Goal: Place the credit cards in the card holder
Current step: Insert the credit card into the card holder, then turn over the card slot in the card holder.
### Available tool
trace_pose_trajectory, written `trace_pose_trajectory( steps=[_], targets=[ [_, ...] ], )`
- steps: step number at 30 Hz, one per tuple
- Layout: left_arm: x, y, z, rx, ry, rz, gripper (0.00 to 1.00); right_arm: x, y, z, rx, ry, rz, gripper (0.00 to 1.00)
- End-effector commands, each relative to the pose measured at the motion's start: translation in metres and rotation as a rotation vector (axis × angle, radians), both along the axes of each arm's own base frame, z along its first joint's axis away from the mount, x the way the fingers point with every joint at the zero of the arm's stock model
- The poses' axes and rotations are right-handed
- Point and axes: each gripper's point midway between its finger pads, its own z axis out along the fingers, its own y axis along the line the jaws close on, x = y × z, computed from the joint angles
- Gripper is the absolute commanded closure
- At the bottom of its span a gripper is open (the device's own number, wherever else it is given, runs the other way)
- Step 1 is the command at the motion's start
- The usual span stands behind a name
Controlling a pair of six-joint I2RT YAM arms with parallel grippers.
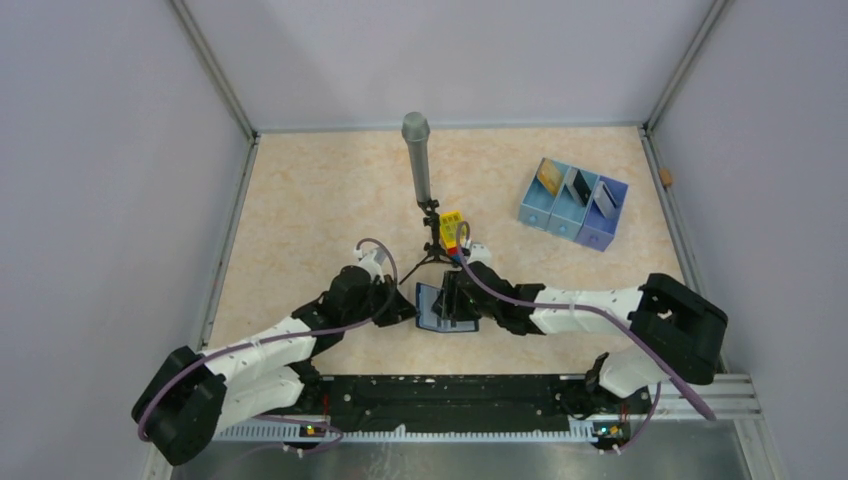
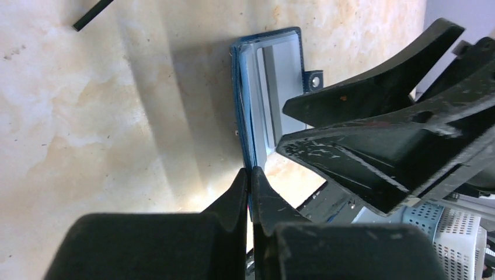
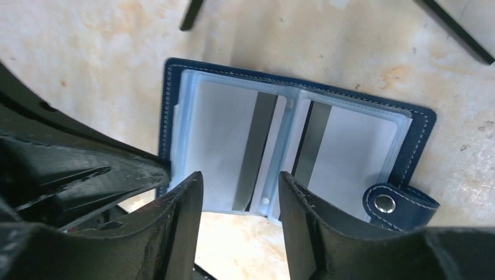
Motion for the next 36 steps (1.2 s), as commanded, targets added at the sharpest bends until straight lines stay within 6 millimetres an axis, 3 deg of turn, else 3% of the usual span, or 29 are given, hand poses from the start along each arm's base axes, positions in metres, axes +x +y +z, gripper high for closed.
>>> trace_pose_trajectory(
  steps=[1, 9, 22, 29, 36],
  targets=[
    [0.009, 0.002, 0.02, -0.001, -0.051, 0.021, 1.0, 0.004, 0.003, 0.034, 0.056, -0.093, 0.015, 0.48],
    [0.008, -0.001, 0.021, -0.004, -0.036, 0.005, 1.0, -0.007, 0.017, 0.041, 0.086, -0.109, 0.065, 0.42],
    [0.008, -0.002, 0.024, -0.01, -0.039, 0.002, 1.0, -0.008, 0.031, 0.024, -0.038, -0.112, 0.058, 0.4],
    [0.008, -0.002, 0.025, -0.014, -0.04, 0.001, 1.0, -0.005, 0.033, 0.021, -0.061, -0.118, 0.04, 0.39],
    [0.008, -0.002, 0.028, -0.019, -0.045, 0.004, 1.0, -0.003, 0.018, 0.011, -0.202, -0.117, -0.017, 0.39]
  ],
)
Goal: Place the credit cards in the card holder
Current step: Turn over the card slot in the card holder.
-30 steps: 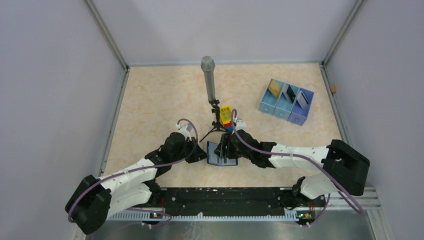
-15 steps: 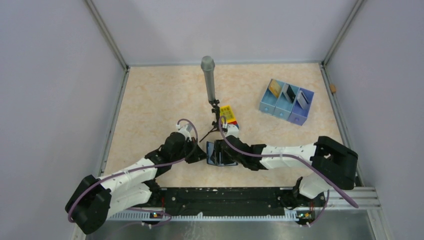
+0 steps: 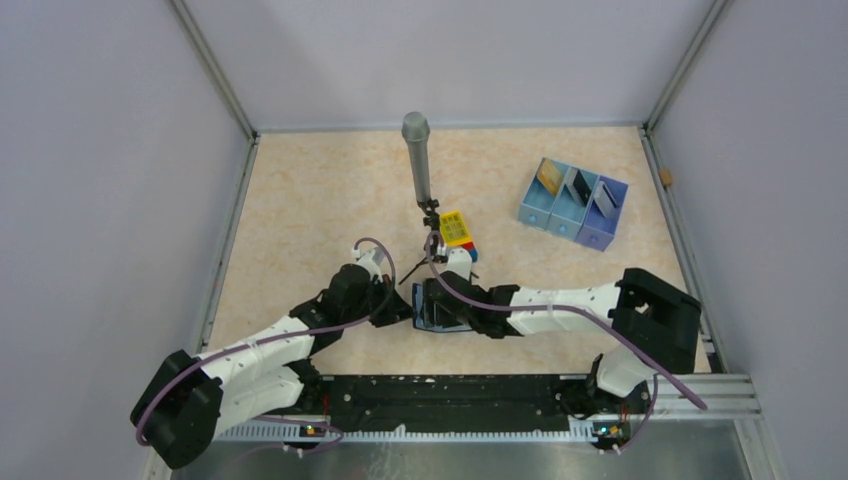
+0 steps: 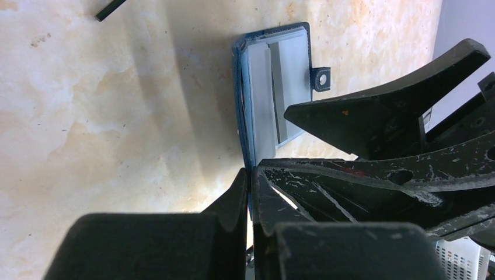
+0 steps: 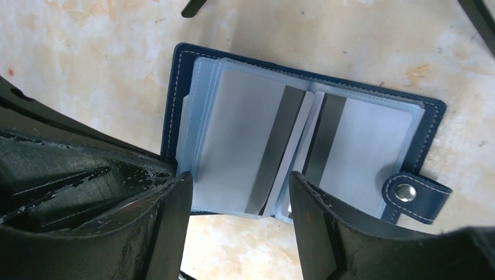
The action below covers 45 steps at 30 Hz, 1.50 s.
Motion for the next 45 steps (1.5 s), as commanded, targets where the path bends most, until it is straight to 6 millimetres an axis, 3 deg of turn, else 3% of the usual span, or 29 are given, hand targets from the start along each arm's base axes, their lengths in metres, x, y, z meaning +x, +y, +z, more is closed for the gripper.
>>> trace_pose_trajectory(
  steps=[1, 8, 25, 31, 37, 45],
  targets=[
    [0.011, -0.009, 0.025, -0.049, -0.064, -0.007, 1.0, 0.006, -0.004, 0.008, -0.086, -0.049, -0.059, 0.39],
    [0.011, -0.006, 0.022, -0.043, -0.06, 0.009, 1.0, 0.008, -0.023, 0.011, -0.257, -0.096, -0.121, 0.39],
    [0.012, -0.003, 0.019, -0.039, -0.052, 0.024, 1.0, 0.011, -0.052, 0.026, -0.395, -0.155, -0.196, 0.39],
    [0.012, -0.003, 0.017, -0.039, -0.049, 0.024, 1.0, 0.0, -0.019, 0.031, -0.157, -0.111, -0.105, 0.32],
    [0.012, -0.005, 0.025, -0.065, -0.071, 0.014, 1.0, -0.01, 0.016, 0.042, 0.064, -0.074, -0.003, 0.32],
    [0.012, -0.005, 0.027, -0.069, -0.065, 0.014, 1.0, -0.011, 0.02, 0.039, 0.08, -0.091, 0.033, 0.32]
  ],
)
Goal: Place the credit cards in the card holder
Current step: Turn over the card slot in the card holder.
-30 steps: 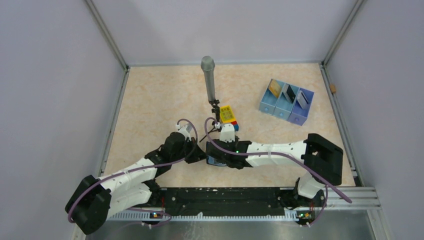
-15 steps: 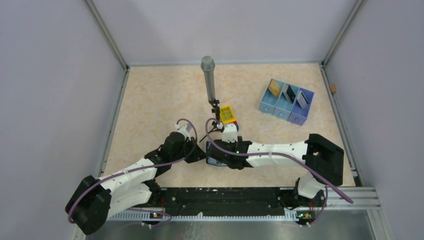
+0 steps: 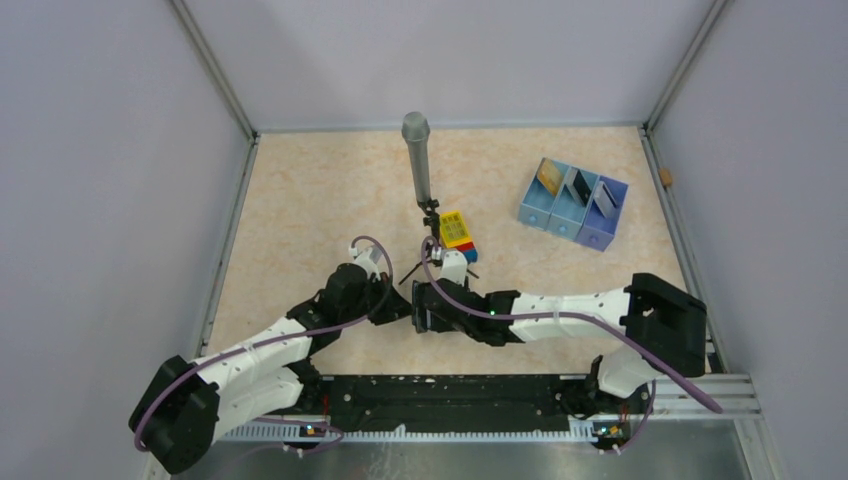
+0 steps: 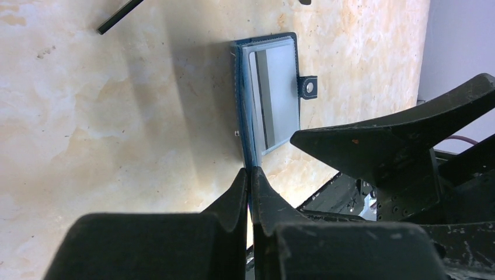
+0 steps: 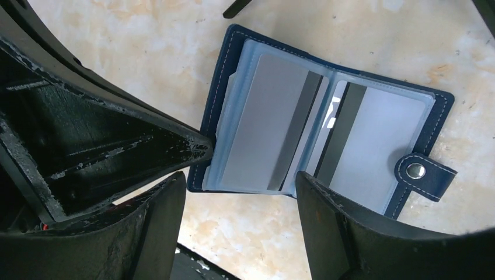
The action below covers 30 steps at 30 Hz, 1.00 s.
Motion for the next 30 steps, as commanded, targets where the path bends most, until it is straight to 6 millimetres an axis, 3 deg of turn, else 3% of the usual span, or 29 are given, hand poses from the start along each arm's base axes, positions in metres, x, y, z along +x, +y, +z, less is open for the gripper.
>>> trace_pose_trajectory(
  steps=[1, 15, 30],
  targets=[
    [0.007, -0.007, 0.018, -0.051, -0.04, -0.005, 1.0, 0.002, 0.01, 0.014, 0.077, -0.029, 0.023, 0.32],
    [0.007, -0.007, 0.016, -0.051, -0.031, -0.004, 1.0, 0.007, -0.006, -0.001, -0.004, -0.014, -0.068, 0.39],
    [0.007, -0.009, 0.02, -0.061, -0.039, -0.018, 1.0, 0.009, 0.007, -0.005, -0.043, -0.018, -0.046, 0.37]
  ],
)
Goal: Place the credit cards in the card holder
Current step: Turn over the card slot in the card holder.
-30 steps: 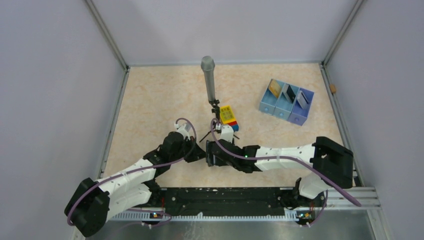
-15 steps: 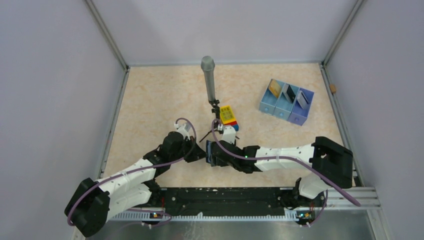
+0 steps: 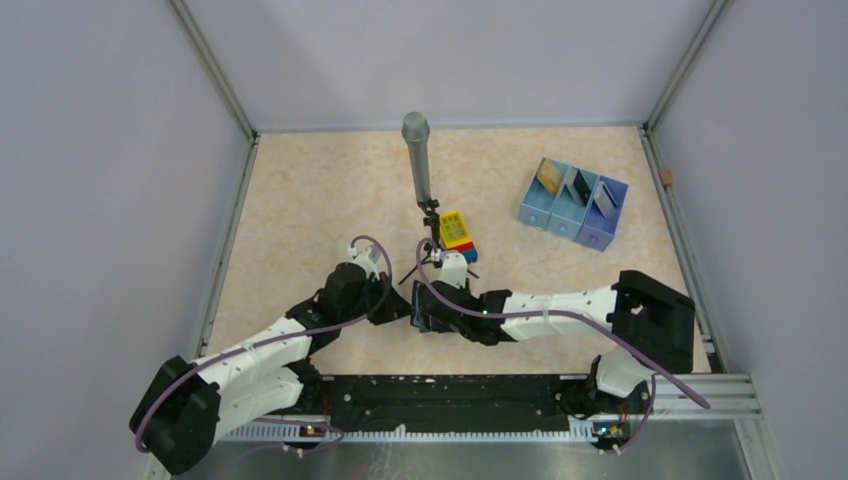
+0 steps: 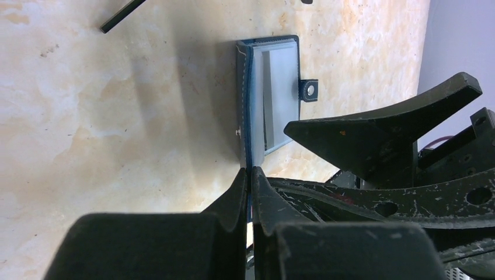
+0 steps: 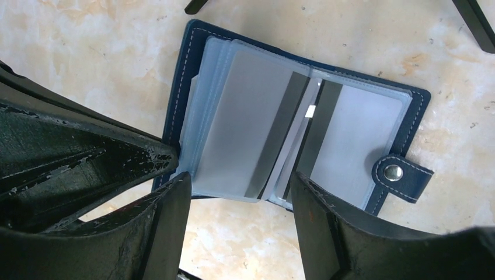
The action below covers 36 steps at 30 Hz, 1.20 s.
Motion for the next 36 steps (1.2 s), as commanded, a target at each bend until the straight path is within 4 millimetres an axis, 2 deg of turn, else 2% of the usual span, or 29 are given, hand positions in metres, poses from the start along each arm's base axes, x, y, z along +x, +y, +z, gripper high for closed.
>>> trace_pose_trajectory(
  steps=[1, 12, 20, 24, 27, 31, 36],
  targets=[
    [0.008, -0.009, 0.02, -0.055, -0.049, -0.012, 1.0, 0.005, 0.017, 0.013, 0.019, -0.027, 0.004, 0.37],
    [0.008, -0.01, 0.023, -0.064, -0.052, -0.012, 1.0, 0.003, 0.026, 0.016, 0.012, -0.039, 0.017, 0.36],
    [0.009, -0.009, 0.026, -0.068, -0.056, -0.004, 1.0, 0.003, 0.032, 0.013, -0.073, -0.055, -0.018, 0.36],
    [0.008, -0.008, 0.026, -0.074, -0.051, 0.003, 1.0, 0.008, 0.019, 0.008, -0.14, -0.059, -0.095, 0.36],
    [0.008, -0.007, 0.027, -0.077, -0.053, 0.01, 1.0, 0.013, 0.006, 0.013, -0.219, -0.095, -0.159, 0.36],
    [0.009, -0.005, 0.026, -0.069, -0.053, 0.022, 1.0, 0.015, -0.001, 0.025, -0.277, -0.148, -0.198, 0.35],
    [0.01, -0.004, 0.026, -0.07, -0.051, 0.026, 1.0, 0.014, -0.01, 0.024, -0.31, -0.158, -0.219, 0.35]
  ],
)
